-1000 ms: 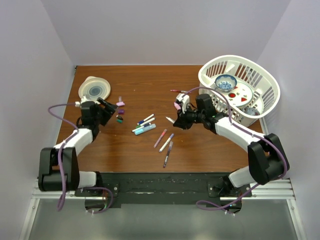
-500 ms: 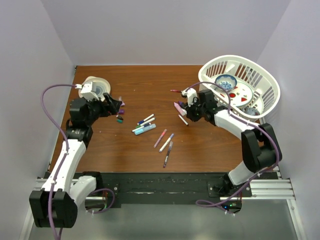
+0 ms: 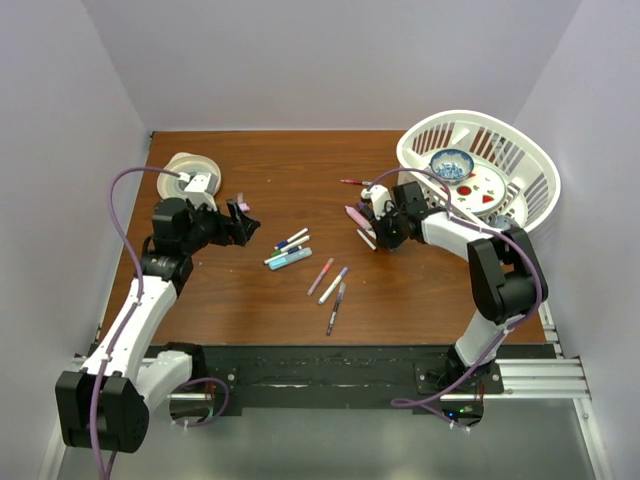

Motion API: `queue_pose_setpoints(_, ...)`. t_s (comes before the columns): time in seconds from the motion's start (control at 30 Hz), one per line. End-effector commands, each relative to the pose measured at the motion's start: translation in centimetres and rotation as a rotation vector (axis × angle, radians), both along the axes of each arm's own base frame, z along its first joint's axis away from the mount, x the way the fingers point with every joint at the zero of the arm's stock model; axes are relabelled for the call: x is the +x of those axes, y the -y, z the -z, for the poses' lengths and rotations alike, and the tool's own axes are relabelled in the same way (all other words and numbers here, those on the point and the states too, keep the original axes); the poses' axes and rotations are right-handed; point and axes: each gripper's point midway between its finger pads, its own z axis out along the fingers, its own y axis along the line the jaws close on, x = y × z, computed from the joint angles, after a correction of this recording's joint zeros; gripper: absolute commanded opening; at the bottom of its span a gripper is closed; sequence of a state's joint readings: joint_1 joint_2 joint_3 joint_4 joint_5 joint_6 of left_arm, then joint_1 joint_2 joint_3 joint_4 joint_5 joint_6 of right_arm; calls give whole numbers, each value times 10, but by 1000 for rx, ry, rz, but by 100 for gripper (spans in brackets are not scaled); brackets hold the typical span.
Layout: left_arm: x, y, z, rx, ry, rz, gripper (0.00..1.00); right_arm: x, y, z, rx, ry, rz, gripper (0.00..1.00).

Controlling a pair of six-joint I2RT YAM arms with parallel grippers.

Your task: Open the pen caps

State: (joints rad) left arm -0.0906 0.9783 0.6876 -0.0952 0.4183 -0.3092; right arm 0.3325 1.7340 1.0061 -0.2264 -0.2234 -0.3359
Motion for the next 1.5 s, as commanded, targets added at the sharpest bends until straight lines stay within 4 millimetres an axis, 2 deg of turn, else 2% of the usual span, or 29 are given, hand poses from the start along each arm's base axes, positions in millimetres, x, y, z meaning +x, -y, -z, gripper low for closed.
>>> queue_pose_setpoints(0.0,-6,15,0,-18,17,99,92,12,-6,-10,17,16,-22,21)
queue_pose_setpoints(0.17,-13,30,1,-43,15,182,93,12,-4,-11,9,13,-21,30)
queue_pose_setpoints(0.27,-18,41,6,-56,-11,233,93,14,-3,-21,8,39,-20,35)
queue_pose_setpoints(0.43,-26,59,19,-63,-78,312,85,9,-6,-38,35,61,-59,49)
queue_pose_setpoints(0.5,-34,71,29,-44,-116,353,81,5,-8,-50,51,85,-101,51)
queue_pose_setpoints(0.57,-40,84,35,-12,-139,376,77,-6,-17,-65,96,88,-165,55)
queue_pose_setpoints(0.67,-52,106,52,47,-198,409,64,-22,-27,-79,159,95,-251,57)
queue_pose_setpoints(0.7,-55,111,56,66,-220,412,62,-26,-30,-91,182,125,-278,57)
queue_pose_setpoints(0.73,-59,118,62,109,-225,402,61,-34,-36,-95,217,119,-309,57)
queue_pose_setpoints(0.8,-62,125,71,153,-253,375,58,-40,-39,-110,250,152,-336,58)
queue_pose_setpoints(0.87,-65,135,86,217,-272,353,56,-45,-42,-117,277,162,-354,58)
queue_pose_setpoints(0.93,-65,149,87,255,-273,342,55,-47,-43,-126,292,179,-359,58)
queue_pose_setpoints(0.97,-64,153,98,289,-301,336,54,-49,-44,-128,303,180,-365,58)
queue_pose_setpoints(1.0,-59,162,91,307,-292,334,54,-50,-44,-130,310,183,-364,58)
queue_pose_setpoints(1.03,-59,169,93,348,-285,331,54,-51,-44,-134,314,191,-367,58)
queue_pose_setpoints(1.07,-57,173,107,392,-315,336,54,-52,-45,-137,324,196,-373,58)
queue_pose_setpoints(1.1,-51,181,100,398,-315,343,54,-52,-45,-139,328,201,-372,58)
queue_pose_setpoints(1.13,-46,183,103,427,-313,328,52,-53,-44,-143,332,210,-372,58)
queue_pose_setpoints(1.17,-42,184,117,461,-338,323,51,-53,-44,-145,335,218,-377,58)
queue_pose_setpoints(1.23,-30,188,118,491,-335,307,49,-54,-42,-150,346,226,-373,58)
queue_pose_setpoints(1.27,-29,187,131,524,-359,312,48,-55,-41,-153,352,234,-372,58)
queue_pose_setpoints(1.3,-23,193,128,523,-353,312,48,-54,-39,-156,360,242,-370,58)
queue_pose_setpoints(1.37,-21,195,142,556,-382,323,47,-54,-37,-160,366,251,-365,58)
queue_pose_setpoints(1.43,-16,201,142,559,-379,329,47,-55,-36,-162,376,254,-365,59)
queue_pose_setpoints(1.47,-14,201,148,572,-389,331,45,-55,-36,-163,380,256,-366,59)
